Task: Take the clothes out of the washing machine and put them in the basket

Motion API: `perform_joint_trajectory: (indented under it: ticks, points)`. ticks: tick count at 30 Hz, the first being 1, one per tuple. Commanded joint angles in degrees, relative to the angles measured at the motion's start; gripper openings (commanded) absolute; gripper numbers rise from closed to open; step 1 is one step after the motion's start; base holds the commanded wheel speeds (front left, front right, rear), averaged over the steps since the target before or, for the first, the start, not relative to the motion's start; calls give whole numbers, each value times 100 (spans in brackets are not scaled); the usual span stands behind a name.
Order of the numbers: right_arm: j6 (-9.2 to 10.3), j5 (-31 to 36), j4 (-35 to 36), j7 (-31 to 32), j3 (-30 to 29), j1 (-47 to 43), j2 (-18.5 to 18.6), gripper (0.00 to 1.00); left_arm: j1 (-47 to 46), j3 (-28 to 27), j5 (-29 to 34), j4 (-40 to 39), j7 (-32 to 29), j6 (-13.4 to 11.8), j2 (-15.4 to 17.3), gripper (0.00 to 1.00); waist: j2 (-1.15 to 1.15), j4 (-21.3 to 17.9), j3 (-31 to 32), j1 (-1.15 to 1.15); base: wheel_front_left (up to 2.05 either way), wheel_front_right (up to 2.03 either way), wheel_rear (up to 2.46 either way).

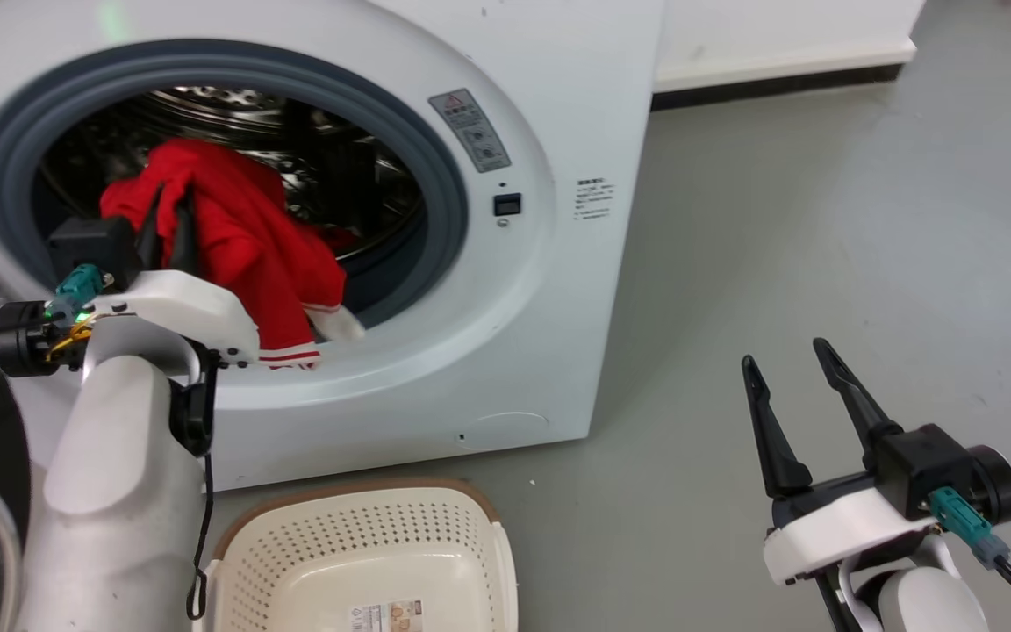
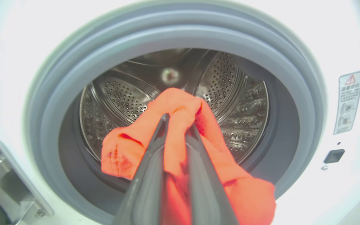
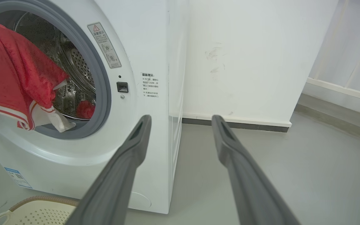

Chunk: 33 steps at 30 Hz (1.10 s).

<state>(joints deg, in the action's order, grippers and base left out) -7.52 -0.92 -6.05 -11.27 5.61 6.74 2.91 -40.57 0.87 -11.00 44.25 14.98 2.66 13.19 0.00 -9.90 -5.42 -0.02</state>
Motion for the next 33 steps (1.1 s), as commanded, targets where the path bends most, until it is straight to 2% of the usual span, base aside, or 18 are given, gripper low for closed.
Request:
perform_joint_trajectory:
  ticks: [1,4,5,10,19,27,33]
  points:
    - [6,33,66,16,-42,-110,-5,100,167,-9,52,-246,28,-7,-62,0,0,172,158,2,0,0,0]
    - [6,36,187,76,-58,-232,-6,100,515,-23,109,-701,22,0,-125,0,0,268,222,2,0,0,0]
    - [6,50,271,140,-45,-302,-4,100,858,-38,138,-1165,23,-16,-202,0,0,319,259,2,0,0,0]
    - [6,54,368,193,-40,-400,-6,100,1596,-32,199,-1952,23,-82,-315,0,0,388,310,2,0,0,0]
    - [6,31,408,226,17,-510,-5,100,3166,203,132,-2773,-143,-155,-587,0,0,501,327,2,0,0,0]
    - [6,146,520,268,95,-361,-5,100,4245,479,-38,-2586,-450,-157,-785,0,0,588,53,2,0,0,0]
    - [6,175,633,255,119,-92,-6,100,4042,594,-139,-1891,-296,-186,-898,0,0,608,-534,2,0,0,0]
